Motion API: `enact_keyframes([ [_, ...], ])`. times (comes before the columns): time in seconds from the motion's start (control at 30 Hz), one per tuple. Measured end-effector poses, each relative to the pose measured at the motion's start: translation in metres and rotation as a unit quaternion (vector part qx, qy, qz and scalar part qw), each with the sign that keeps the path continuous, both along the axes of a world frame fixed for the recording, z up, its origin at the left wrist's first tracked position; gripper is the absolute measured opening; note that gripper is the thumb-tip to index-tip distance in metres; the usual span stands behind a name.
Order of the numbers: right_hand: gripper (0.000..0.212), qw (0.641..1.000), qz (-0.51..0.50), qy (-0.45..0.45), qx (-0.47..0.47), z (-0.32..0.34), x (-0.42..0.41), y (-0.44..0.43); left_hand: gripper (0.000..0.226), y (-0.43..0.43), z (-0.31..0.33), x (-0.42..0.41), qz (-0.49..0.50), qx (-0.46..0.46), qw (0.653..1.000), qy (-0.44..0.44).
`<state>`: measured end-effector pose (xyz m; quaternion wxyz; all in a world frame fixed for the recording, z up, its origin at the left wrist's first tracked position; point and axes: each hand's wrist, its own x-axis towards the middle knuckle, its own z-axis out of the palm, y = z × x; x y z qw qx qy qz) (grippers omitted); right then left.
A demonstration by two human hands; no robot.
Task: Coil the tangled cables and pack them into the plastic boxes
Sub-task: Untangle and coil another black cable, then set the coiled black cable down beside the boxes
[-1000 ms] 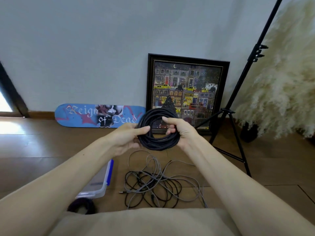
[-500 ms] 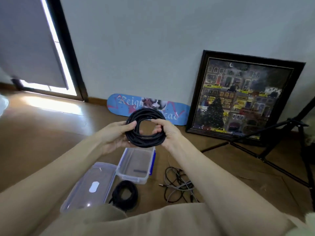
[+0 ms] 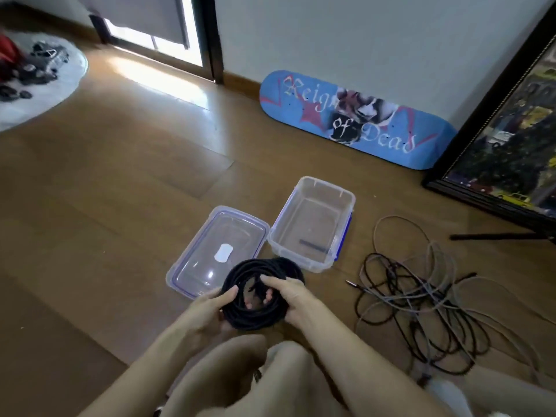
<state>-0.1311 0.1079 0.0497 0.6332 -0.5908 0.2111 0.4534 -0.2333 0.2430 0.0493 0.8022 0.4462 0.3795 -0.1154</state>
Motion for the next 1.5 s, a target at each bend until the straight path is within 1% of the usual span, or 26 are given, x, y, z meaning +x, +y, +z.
enact_keyframes([
  [0.1, 0.013, 0.998, 0.037, 0.012, -0.05, -0.042, -0.015, -0.009, 0.022, -0.007, -0.035, -0.016, 0.036, -0.058, 0.997, 0.027],
  [0.17, 0.009, 0.993, 0.075, 0.001, -0.092, -0.067, -0.023, -0.014, 0.025, -0.012, -0.058, -0.023, 0.029, -0.048, 0.997, 0.049],
  [0.27, 0.017, 0.981, 0.13, -0.021, -0.142, -0.094, -0.026, -0.02, 0.029, -0.015, -0.079, -0.025, 0.017, -0.029, 0.996, 0.081],
  [0.33, 0.02, 0.972, 0.146, -0.053, -0.175, -0.102, -0.025, -0.019, 0.025, -0.015, -0.09, -0.022, 0.02, -0.023, 0.995, 0.095],
  [0.43, 0.026, 0.932, 0.199, -0.142, -0.267, -0.108, -0.022, -0.016, 0.018, -0.014, -0.101, -0.015, 0.019, -0.016, 0.994, 0.107],
  [0.5, 0.031, 0.912, 0.231, -0.183, -0.285, -0.11, -0.024, -0.017, 0.019, -0.012, -0.104, -0.013, 0.014, -0.002, 0.994, 0.109],
  [0.57, 0.038, 0.907, 0.233, -0.192, -0.294, -0.112, -0.027, -0.016, 0.022, -0.008, -0.105, -0.01, -0.008, 0.022, 0.994, 0.109],
  [0.67, 0.032, 0.924, 0.194, -0.187, -0.271, -0.117, -0.028, -0.011, 0.018, -0.003, -0.103, -0.005, -0.022, 0.067, 0.991, 0.113],
  [0.77, 0.042, 0.942, 0.152, -0.176, -0.24, -0.115, -0.025, -0.005, 0.012, 0.003, -0.101, 0.006, -0.017, 0.104, 0.99, 0.09],
  [0.83, 0.039, 0.958, 0.115, -0.158, -0.209, -0.114, -0.02, -0.003, 0.012, 0.012, -0.1, 0.016, -0.003, 0.126, 0.989, 0.082],
  [0.9, 0.039, 0.967, 0.088, -0.142, -0.191, -0.117, -0.017, -0.001, 0.01, 0.02, -0.095, 0.022, -0.011, 0.127, 0.988, 0.085],
  [1.0, 0.048, 0.966, 0.102, -0.142, -0.189, -0.119, -0.021, -0.001, 0.019, 0.026, -0.089, 0.018, -0.058, 0.095, 0.99, 0.088],
  [1.1, 0.049, 0.96, 0.134, -0.168, -0.182, -0.121, -0.03, -0.002, 0.023, 0.028, -0.091, 0.007, -0.074, 0.094, 0.988, 0.097],
  [1.17, 0.053, 0.946, 0.158, -0.21, -0.191, -0.122, -0.035, -0.002, 0.024, 0.029, -0.094, 0.003, -0.061, 0.11, 0.987, 0.103],
  [1.23, 0.058, 0.939, 0.165, -0.232, -0.191, -0.121, -0.036, -0.003, 0.023, 0.03, -0.096, 0.005, -0.045, 0.133, 0.984, 0.107],
  [1.33, 0.058, 0.941, 0.173, -0.227, -0.184, -0.117, -0.036, -0.006, 0.025, 0.029, -0.098, 0.012, -0.015, 0.166, 0.98, 0.11],
  [1.4, 0.056, 0.945, 0.164, -0.222, -0.176, -0.119, -0.036, -0.008, 0.029, 0.029, -0.102, 0.013, 0.027, 0.179, 0.977, 0.111],
  [1.5, 0.052, 0.948, 0.157, -0.213, -0.175, -0.12, -0.033, -0.01, 0.034, 0.026, -0.102, 0.01, 0.067, 0.236, 0.962, 0.116],
])
